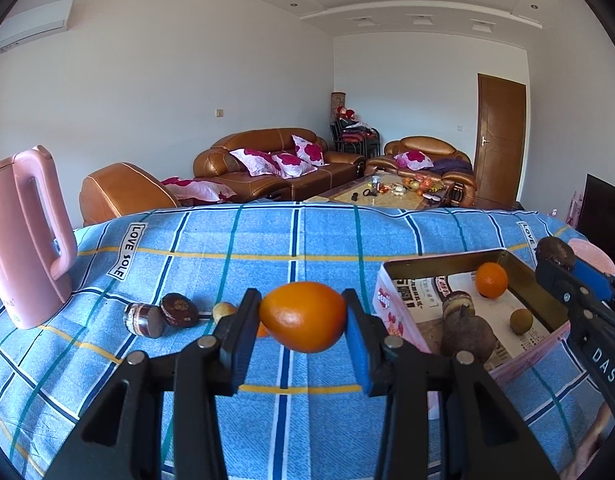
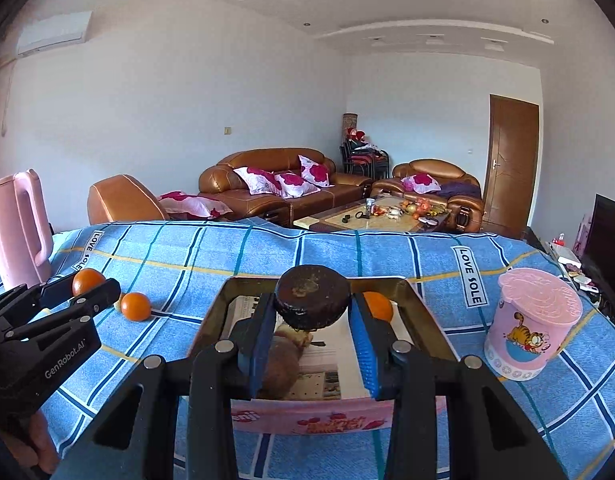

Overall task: Organize fruits
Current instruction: 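Lift and carry the orange and the dark cake toward the pink tin box, then lower the orange into the box with the left tool while the right tool releases the dark cake there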

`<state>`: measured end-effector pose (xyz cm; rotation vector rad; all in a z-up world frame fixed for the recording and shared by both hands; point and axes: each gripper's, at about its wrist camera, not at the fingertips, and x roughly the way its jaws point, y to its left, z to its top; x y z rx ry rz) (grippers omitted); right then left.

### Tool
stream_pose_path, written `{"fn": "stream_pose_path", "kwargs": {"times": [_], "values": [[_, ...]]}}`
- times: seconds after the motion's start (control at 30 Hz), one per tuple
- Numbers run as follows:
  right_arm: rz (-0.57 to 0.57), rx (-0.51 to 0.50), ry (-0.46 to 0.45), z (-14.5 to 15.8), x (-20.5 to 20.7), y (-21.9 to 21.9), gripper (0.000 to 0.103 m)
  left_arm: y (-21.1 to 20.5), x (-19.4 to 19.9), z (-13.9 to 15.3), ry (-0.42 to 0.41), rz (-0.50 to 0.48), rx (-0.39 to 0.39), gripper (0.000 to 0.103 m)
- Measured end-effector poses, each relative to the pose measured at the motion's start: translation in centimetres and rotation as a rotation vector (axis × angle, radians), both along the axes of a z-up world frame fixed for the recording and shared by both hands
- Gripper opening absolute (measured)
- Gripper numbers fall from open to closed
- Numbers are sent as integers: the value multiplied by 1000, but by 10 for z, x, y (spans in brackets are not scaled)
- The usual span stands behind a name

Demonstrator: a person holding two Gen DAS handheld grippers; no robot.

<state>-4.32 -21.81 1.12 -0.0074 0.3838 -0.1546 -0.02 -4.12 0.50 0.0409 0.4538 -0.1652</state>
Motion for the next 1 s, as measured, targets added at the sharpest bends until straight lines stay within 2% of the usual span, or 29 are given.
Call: {"fn": "stream_pose_path", "kwargs": {"times": [0.5, 0.77, 1.0], "values": [[-166, 55, -3, 5, -3, -79, 40, -69, -5, -1, 9, -141, 15, 43], [-169, 53, 16, 2, 2, -95, 40, -111, -5, -1, 23, -202, 21, 43], [-148, 26, 49, -1, 15, -93, 40, -126, 7, -3, 67, -209, 16, 43]]}}
